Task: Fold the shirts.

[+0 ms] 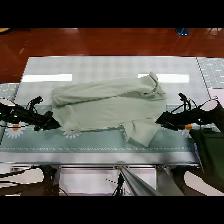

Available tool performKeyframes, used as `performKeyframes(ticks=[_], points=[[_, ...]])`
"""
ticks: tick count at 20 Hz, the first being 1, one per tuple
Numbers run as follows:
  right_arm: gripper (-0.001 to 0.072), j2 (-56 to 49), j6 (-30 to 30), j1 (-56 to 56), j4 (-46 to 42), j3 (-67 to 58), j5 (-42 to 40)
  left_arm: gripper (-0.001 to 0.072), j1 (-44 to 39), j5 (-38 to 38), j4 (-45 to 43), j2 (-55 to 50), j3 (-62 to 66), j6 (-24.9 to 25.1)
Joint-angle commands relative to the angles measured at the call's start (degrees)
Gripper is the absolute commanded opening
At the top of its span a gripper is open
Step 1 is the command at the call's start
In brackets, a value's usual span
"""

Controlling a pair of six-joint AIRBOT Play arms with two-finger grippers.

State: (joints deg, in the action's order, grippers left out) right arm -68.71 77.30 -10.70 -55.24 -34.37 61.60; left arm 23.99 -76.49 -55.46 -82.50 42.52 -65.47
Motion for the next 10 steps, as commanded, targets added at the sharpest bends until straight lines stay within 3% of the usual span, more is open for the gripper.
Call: performKeyframes(ticks=[1, 3, 5, 6, 10], points=[[0.0507, -1.2, 2.1, 0.7, 2.1, 1.5, -6.3, 0.0028, 0.0, -0.1, 0.0, 0.0, 0.8, 0.5], [0.0314, -1.9, 0.7, 0.7, 7.6, 1.5, -8.1, 0.0028, 0.0, -0.2, 0.0, 0.0, 2.2, 0.5], [0.0068, -1.8, -4.7, 0.7, 13.3, 0.7, -7.4, 0.0028, 0.0, -1.1, 0.0, 0.0, 4.6, 0.5], [0.0031, -1.3, -6.1, 0.7, 14.1, -0.7, -5.8, 0.0028, 0.0, -2.3, 0.1, 0.0, 6.3, 0.5], [0.0029, 3.5, -7.6, 0.7, 15.1, -13.6, -5.0, 0.0028, 0.2, -5.4, 4.5, 0.8, 16.1, 0.5]])
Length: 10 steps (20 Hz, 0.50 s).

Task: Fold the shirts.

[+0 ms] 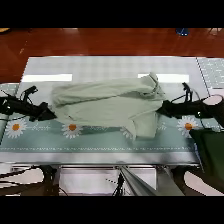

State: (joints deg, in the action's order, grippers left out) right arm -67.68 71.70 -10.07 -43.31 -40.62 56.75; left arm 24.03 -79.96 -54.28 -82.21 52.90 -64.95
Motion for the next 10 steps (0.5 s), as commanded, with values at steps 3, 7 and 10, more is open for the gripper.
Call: performKeyframes(ticks=[3, 7, 10], points=[[0.0029, 1.7, 0.6, 0.7, 4.8, -17.7, -8.1, 0.0027, 0.2, 0.3, 12.7, 0.7, 11.7, -0.1], [0.0029, -7.3, 1.5, 5.7, 4.9, -25.1, -15.8, 0.0027, -1.7, 8.4, 16.9, 0.2, 13.3, -0.2], [0.0029, -14.9, 1.6, 9.4, 4.9, -28.0, -22.9, 0.0027, -3.3, 16.6, 17.0, -1.2, 13.3, -0.2]])
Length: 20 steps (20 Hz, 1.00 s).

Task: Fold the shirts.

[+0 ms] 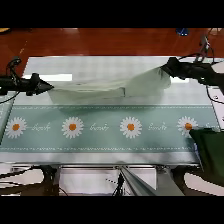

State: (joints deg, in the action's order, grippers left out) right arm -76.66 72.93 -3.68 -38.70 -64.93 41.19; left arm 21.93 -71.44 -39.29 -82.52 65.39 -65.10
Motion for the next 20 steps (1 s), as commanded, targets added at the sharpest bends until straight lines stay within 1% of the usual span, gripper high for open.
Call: performKeyframes(ticks=[1, 2, 4, 6, 8, 9, 10, 11, 12, 13, 14, 16, 17, 19, 20], points=[[0.0029, -7.6, 0.4, 3.7, 0.2, -4.0, -9.3, 0.0028, -1.8, 10.9, 2.0, -1.3, 0.8, -0.1], [0.0029, -9.1, 0.7, 3.9, 0.2, -4.0, -10.3, 0.0027, -2.4, 13.0, 2.0, -1.9, 0.8, -0.1], [0.0030, -11.8, 1.0, 3.9, 0.2, -4.0, -10.0, 0.0028, -3.2, 15.4, 1.6, -3.7, 0.8, -0.1], [0.0030, -13.7, 1.0, 3.9, 0.2, -4.0, -9.9, 0.0028, -3.5, 15.0, 1.0, -6.4, 0.8, -0.1], [0.0031, -14.6, 1.0, 3.8, -1.0, -4.0, -9.9, 0.0027, -3.4, 13.0, -2.0, -8.6, 0.8, -0.1], [0.0058, -14.7, 0.9, 3.8, -3.0, -4.0, -9.9, 0.0028, -3.4, 11.9, -4.9, -9.3, 0.8, -0.1], [0.0257, -14.6, 0.9, 3.7, -5.4, -4.0, -9.6, 0.0031, -3.4, 10.7, -7.5, -9.7, 0.8, -0.1], [0.0482, -14.4, 0.8, 3.3, -7.6, -4.1, -8.1, 0.0100, -3.3, 9.9, -10.4, -9.9, 0.8, -0.1], [0.0539, -14.1, 0.8, 2.6, -10.5, -4.3, -6.1, 0.0305, -3.1, 9.9, -12.1, -9.8, 0.8, -0.1], [0.0539, -13.9, 0.8, 1.6, -14.2, -4.9, -3.2, 0.0492, -2.6, 9.3, -12.9, -9.7, 0.8, -0.1], [0.0540, -13.7, 1.4, 0.2, -18.7, -5.9, 0.5, 0.0492, -2.1, 8.5, -12.8, -9.6, 0.9, -0.1], [0.0604, -13.8, 5.3, -3.0, -27.3, -8.0, 7.4, 0.0492, -1.0, 6.1, -12.8, -9.6, 1.5, -0.1], [0.0605, -13.8, 5.6, -4.8, -29.2, -8.5, 9.9, 0.0491, -0.8, 5.1, -12.8, -9.6, 1.7, -0.1], [0.0610, -14.0, 5.2, -8.4, -27.6, -8.5, 12.8, 0.0492, -0.9, 4.7, -12.3, -9.6, 1.8, -0.1], [0.0610, -14.5, 3.9, -9.9, -24.7, -8.5, 13.5, 0.0492, -1.0, 4.7, -11.9, -9.6, 1.8, -0.1]])
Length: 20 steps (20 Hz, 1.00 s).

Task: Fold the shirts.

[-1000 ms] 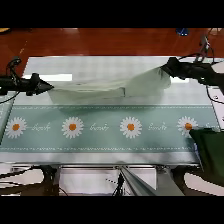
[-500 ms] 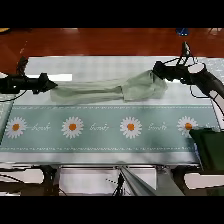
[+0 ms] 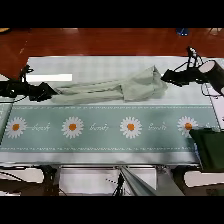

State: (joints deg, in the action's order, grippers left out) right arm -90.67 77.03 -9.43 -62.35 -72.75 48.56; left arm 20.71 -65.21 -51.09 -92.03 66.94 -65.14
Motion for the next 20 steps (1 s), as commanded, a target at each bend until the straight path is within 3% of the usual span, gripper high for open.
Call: performKeyframes(ticks=[1, 9, 12, 13, 15, 16, 17, 19, 20], points=[[0.0610, -1.1, -1.5, -5.2, 2.4, -0.7, 6.5, 0.0492, 0.2, -1.5, 0.5, -0.1, 0.2, 0.0], [0.0610, -11.2, -8.1, -1.1, 24.3, -0.7, 7.5, 0.0492, 0.0, -1.5, 2.7, -0.1, 0.2, 0.0], [0.0585, -13.6, -9.0, 2.9, 28.3, -0.7, 6.3, 0.0492, 0.0, -1.5, 2.7, -0.1, 0.2, 0.0], [0.0513, -13.7, -9.4, 4.4, 28.2, -0.7, 4.8, 0.0492, 0.0, -1.6, 2.9, -0.1, 0.2, 0.0], [0.0101, -13.0, -12.4, 5.9, 30.5, -0.7, 2.9, 0.0491, 0.0, -2.2, 3.4, 0.0, 0.3, 0.0], [0.0031, -12.0, -13.6, 6.1, 31.2, -0.7, 2.9, 0.0491, 0.0, -2.6, 3.5, 0.0, 0.3, 0.0], [0.0030, -10.5, -15.0, 6.0, 31.2, -0.7, 3.1, 0.0485, 0.0, -2.9, 3.6, 0.0, 0.3, 0.0], [0.0030, -6.2, -15.4, 5.9, 28.8, -0.7, 4.3, 0.0292, 0.0, -5.3, 4.9, 0.0, 1.1, 0.0], [0.0030, -3.5, -15.3, 5.9, 26.6, -0.7, 5.5, 0.0154, -0.1, -7.9, 7.5, 0.0, 1.7, 0.0]])
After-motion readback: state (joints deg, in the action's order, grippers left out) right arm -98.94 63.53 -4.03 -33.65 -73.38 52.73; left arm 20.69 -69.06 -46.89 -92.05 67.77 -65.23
